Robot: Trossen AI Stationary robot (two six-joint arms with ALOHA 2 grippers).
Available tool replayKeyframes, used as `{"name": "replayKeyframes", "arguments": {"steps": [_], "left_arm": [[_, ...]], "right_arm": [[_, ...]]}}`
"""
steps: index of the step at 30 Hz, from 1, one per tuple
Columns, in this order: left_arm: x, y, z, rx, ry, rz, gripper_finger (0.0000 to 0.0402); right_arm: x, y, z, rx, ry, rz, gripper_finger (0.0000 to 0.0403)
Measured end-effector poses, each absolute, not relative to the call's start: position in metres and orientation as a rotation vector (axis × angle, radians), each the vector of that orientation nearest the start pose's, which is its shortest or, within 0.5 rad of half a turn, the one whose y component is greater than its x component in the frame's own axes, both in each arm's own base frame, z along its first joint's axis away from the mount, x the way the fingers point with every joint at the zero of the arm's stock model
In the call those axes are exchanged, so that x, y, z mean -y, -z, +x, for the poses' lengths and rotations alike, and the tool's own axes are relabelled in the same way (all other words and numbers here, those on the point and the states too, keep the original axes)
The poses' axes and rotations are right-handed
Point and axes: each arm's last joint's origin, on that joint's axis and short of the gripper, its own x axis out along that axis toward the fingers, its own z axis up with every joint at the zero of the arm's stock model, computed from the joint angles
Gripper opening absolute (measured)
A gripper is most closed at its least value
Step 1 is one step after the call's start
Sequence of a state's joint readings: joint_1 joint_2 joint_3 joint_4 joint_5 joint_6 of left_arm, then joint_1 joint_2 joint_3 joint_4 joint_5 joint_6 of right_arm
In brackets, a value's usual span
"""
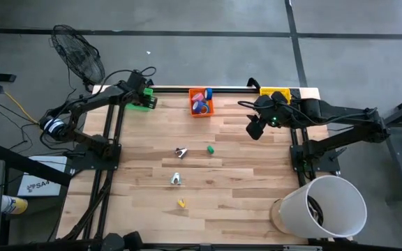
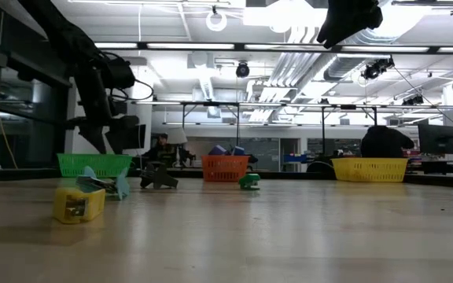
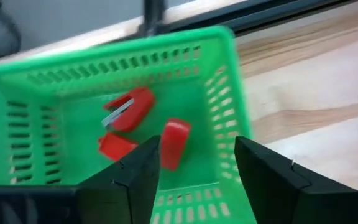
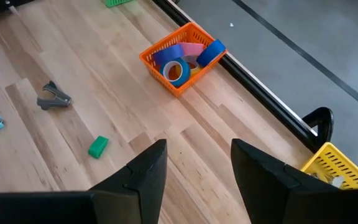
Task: Pick and place Stapler, Stapler remover, tape
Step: Put the black staple remover into the yellow bin
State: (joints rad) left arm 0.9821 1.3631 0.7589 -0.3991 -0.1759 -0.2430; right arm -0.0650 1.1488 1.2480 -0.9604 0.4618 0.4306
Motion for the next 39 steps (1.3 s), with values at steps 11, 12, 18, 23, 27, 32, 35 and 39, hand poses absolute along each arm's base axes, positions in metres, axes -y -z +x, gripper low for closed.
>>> {"name": "replayKeyframes", "arguments": {"steps": [11, 12, 18, 23, 27, 32, 35, 39], "left_arm": [[-0.198, -0.245, 0.135, -0.732, -0.833, -0.33, 0.0204], [-0.195, -0.25, 0.135, -0.713, -0.766, -0.292, 0.0204], [-0.175, -0.263, 0.135, -0.613, -0.305, -0.126, 0.0205], [-0.163, -0.262, 0.143, -0.595, -0.156, -0.113, 0.0205], [-0.152, -0.261, 0.154, -0.62, -0.103, -0.09, 0.0205], [-0.133, -0.261, 0.171, -0.641, -0.018, -0.041, 0.0205], [-0.12, -0.26, 0.181, -0.657, 0.034, -0.008, 0.0205], [-0.104, -0.259, 0.191, -0.711, 0.005, 0.02, 0.0205]], "right_arm": [[0.027, -0.357, 0.209, -0.721, 0.674, 0.248, 0.017], [0.027, -0.357, 0.209, -0.721, 0.674, 0.247, 0.017], [0.027, -0.357, 0.209, -0.724, 0.673, 0.234, 0.0169], [0.027, -0.357, 0.209, -0.731, 0.665, 0.213, 0.0169], [0.027, -0.357, 0.209, -0.732, 0.665, 0.21, 0.017], [0.027, -0.357, 0.209, -0.739, 0.656, 0.195, 0.0169], [0.027, -0.357, 0.209, -0.739, 0.655, 0.195, 0.017], [0.027, -0.357, 0.209, -0.739, 0.654, 0.195, 0.0169]]}}
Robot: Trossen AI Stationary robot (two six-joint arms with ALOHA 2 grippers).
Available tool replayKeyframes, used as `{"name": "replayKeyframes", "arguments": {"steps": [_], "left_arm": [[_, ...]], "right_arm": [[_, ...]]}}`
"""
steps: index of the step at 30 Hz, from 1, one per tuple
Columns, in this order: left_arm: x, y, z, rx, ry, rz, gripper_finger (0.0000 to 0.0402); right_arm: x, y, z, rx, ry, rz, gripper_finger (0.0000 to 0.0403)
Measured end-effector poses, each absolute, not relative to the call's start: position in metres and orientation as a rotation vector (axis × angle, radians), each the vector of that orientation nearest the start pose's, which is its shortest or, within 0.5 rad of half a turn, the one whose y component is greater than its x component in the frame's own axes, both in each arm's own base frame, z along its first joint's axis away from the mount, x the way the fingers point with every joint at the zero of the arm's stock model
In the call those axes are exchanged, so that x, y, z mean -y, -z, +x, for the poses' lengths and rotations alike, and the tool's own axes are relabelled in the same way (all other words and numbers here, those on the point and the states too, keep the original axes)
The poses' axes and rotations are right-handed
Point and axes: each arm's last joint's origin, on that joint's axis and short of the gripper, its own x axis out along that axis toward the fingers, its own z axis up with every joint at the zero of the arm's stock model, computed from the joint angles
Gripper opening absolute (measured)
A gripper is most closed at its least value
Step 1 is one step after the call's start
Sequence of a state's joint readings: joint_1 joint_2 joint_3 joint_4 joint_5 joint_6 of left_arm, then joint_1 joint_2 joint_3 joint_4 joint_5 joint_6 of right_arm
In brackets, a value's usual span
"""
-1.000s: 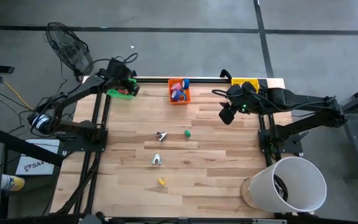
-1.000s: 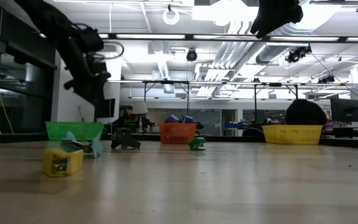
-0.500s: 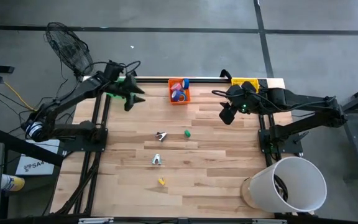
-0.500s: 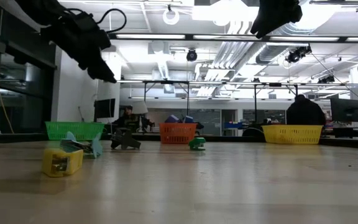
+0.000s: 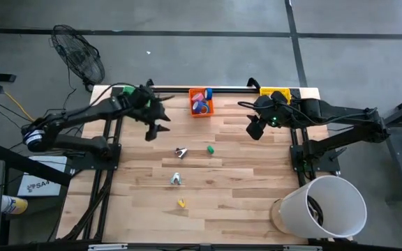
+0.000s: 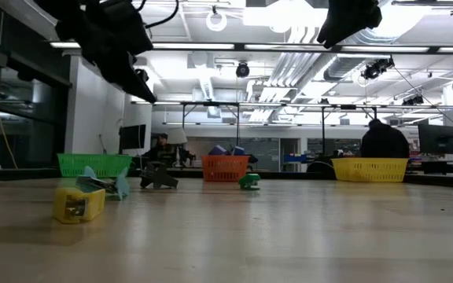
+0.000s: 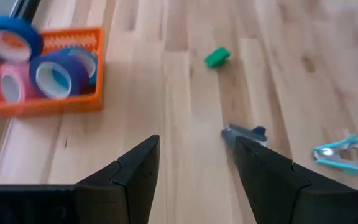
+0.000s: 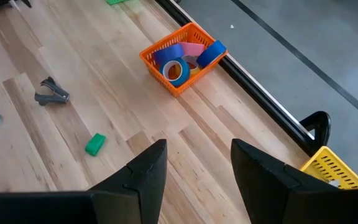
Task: Pick and place Stapler, Stapler remover, tape
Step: Put the black staple remover into the yellow bin
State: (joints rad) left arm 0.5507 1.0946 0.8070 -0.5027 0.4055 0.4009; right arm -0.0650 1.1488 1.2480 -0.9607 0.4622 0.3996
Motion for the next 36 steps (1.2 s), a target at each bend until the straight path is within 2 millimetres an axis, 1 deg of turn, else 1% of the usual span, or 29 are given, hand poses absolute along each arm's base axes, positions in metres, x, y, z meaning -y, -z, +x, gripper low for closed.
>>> {"name": "replayKeyframes", "arguments": {"steps": [4, 9, 14, 20, 25, 28, 32, 34, 36], "left_arm": [[-0.091, -0.258, 0.198, -0.752, -0.047, -0.009, 0.0219], [-0.068, -0.256, 0.206, -0.792, -0.058, -0.054, 0.0266], [-0.048, -0.252, 0.207, -0.871, -0.163, -0.09, 0.03], [-0.024, -0.251, 0.211, -0.866, -0.277, -0.07, 0.0305], [-0.006, -0.236, 0.208, -0.893, -0.288, -0.106, 0.0305], [0.002, -0.226, 0.205, -0.908, -0.31, -0.209, 0.0305], [0.005, -0.221, 0.203, -0.891, -0.388, -0.431, 0.0305], [0.005, -0.221, 0.204, -0.883, -0.397, -0.482, 0.0305], [0.005, -0.222, 0.205, -0.863, -0.399, -0.484, 0.0305]], "right_arm": [[0.026, -0.357, 0.209, -0.741, 0.649, 0.197, 0.0169], [0.026, -0.357, 0.21, -0.752, 0.621, 0.195, 0.0169], [0.025, -0.355, 0.208, -0.786, 0.606, 0.197, 0.0169], [0.025, -0.352, 0.205, -0.826, 0.614, 0.196, 0.0169], [0.025, -0.351, 0.202, -0.849, 0.622, 0.206, 0.0169], [0.025, -0.35, 0.202, -0.858, 0.623, 0.204, 0.017], [0.025, -0.35, 0.202, -0.86, 0.624, 0.204, 0.017], [0.025, -0.35, 0.202, -0.861, 0.622, 0.201, 0.0169], [0.025, -0.35, 0.202, -0.863, 0.62, 0.195, 0.0169]]}}
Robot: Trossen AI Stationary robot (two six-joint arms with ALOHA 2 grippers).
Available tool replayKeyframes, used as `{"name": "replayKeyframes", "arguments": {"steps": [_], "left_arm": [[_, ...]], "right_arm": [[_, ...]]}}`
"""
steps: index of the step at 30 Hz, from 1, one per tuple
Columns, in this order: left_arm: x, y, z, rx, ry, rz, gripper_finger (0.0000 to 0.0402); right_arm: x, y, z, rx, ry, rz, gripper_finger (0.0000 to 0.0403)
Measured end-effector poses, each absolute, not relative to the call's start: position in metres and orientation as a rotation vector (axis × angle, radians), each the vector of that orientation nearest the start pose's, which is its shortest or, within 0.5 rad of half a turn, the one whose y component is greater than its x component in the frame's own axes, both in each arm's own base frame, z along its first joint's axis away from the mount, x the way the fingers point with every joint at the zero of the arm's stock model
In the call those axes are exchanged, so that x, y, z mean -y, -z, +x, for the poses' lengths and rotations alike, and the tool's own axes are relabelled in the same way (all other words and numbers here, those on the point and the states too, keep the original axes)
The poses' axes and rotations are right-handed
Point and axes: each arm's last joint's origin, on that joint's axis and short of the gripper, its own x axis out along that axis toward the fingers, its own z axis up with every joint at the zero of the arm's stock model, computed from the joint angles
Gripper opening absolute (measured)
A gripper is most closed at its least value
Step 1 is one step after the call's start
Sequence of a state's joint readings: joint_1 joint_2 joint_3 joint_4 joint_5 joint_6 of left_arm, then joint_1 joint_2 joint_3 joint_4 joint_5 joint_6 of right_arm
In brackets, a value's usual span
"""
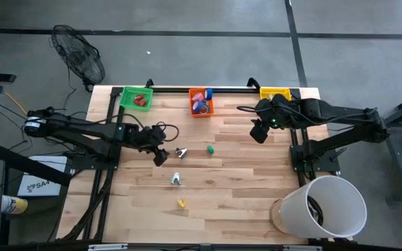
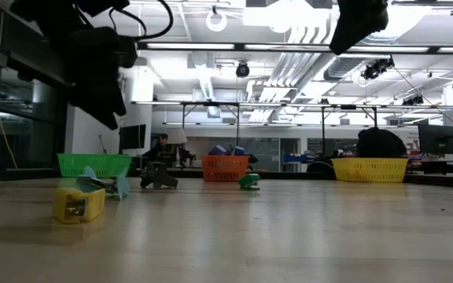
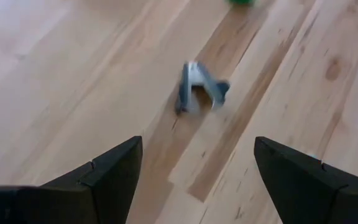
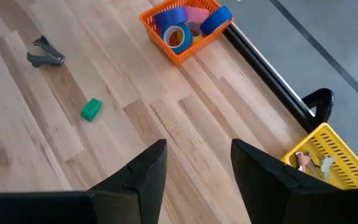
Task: Pick and place Stapler, Stapler remover, tape
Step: Put the black staple remover into the yellow bin
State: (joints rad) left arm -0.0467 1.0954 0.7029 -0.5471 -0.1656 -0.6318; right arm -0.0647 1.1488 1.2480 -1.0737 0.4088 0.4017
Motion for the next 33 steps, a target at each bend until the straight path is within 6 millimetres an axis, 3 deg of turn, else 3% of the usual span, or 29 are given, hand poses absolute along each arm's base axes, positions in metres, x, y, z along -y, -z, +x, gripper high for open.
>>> {"name": "replayKeyframes", "arguments": {"steps": [4, 9, 15, 20, 33], "left_arm": [[0.004, -0.225, 0.21, -0.833, -0.332, -0.332, 0.0305], [0.007, -0.212, 0.217, -0.92, -0.266, -0.14, 0.0305], [0.008, -0.192, 0.231, -0.975, -0.332, -0.13, 0.0308], [0.011, -0.175, 0.241, -1.018, -0.347, -0.174, 0.0333], [0.044, -0.147, 0.253, -0.957, -0.522, -0.172, 0.0351]], "right_arm": [[0.025, -0.35, 0.202, -0.866, 0.615, 0.181, 0.0169], [0.025, -0.35, 0.201, -0.865, 0.616, 0.178, 0.0169], [0.025, -0.35, 0.201, -0.864, 0.619, 0.178, 0.0169], [0.025, -0.35, 0.201, -0.863, 0.621, 0.183, 0.0169], [0.025, -0.35, 0.201, -0.87, 0.619, 0.183, 0.017]]}}
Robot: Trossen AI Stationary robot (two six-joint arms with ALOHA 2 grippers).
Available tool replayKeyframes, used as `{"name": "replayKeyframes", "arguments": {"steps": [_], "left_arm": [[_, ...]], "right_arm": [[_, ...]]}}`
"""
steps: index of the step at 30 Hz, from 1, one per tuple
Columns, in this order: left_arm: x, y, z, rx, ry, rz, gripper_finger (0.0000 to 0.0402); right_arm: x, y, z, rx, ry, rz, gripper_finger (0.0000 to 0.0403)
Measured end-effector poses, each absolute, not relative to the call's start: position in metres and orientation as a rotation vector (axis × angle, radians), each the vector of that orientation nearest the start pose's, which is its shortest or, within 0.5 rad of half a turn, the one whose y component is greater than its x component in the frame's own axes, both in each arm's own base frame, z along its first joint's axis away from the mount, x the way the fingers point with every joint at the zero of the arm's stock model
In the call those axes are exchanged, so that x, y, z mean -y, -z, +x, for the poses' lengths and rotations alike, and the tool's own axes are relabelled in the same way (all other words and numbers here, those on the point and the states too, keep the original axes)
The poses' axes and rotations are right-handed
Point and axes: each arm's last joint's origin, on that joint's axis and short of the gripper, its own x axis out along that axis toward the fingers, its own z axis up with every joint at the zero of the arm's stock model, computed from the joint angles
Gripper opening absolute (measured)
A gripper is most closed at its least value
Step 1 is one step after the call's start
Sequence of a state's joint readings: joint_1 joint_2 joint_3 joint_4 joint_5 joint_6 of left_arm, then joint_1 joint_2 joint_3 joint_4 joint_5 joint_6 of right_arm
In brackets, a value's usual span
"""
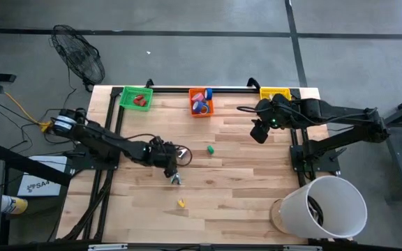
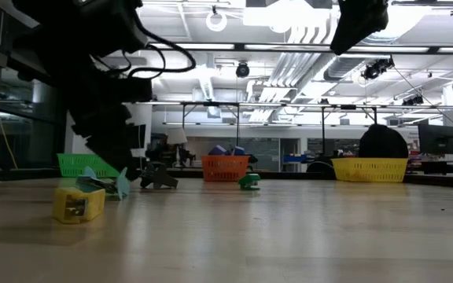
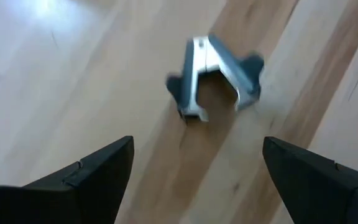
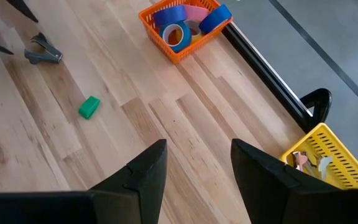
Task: Pick and place Stapler, Stapler remover, tape
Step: Put the black staple remover into the yellow bin
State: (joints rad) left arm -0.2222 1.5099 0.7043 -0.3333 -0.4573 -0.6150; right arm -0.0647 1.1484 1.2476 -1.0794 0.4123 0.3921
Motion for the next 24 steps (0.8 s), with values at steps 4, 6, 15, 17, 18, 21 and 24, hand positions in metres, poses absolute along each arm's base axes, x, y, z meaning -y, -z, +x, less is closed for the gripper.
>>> {"name": "replayKeyframes", "arguments": {"steps": [4, 6, 15, 17, 18, 21, 24], "left_arm": [[0.053, -0.138, 0.257, -0.948, -0.502, -0.183, 0.0351], [0.057, -0.135, 0.26, -0.928, -0.491, -0.193, 0.0351], [0.058, -0.118, 0.265, -0.907, -0.613, -0.309, 0.0351], [0.057, -0.117, 0.265, -0.894, -0.631, -0.303, 0.0351], [0.057, -0.117, 0.265, -0.889, -0.638, -0.296, 0.0351], [0.056, -0.117, 0.265, -0.87, -0.67, -0.264, 0.0351], [0.054, -0.117, 0.264, -0.862, -0.693, -0.241, 0.0351]], "right_arm": [[0.025, -0.35, 0.201, -0.872, 0.618, 0.179, 0.017], [0.025, -0.35, 0.201, -0.872, 0.617, 0.178, 0.0169], [0.025, -0.35, 0.201, -0.873, 0.616, 0.176, 0.017], [0.025, -0.35, 0.201, -0.873, 0.616, 0.176, 0.0169], [0.025, -0.35, 0.201, -0.873, 0.616, 0.176, 0.017], [0.025, -0.35, 0.201, -0.873, 0.616, 0.176, 0.0169], [0.025, -0.35, 0.201, -0.875, 0.614, 0.171, 0.017]]}}
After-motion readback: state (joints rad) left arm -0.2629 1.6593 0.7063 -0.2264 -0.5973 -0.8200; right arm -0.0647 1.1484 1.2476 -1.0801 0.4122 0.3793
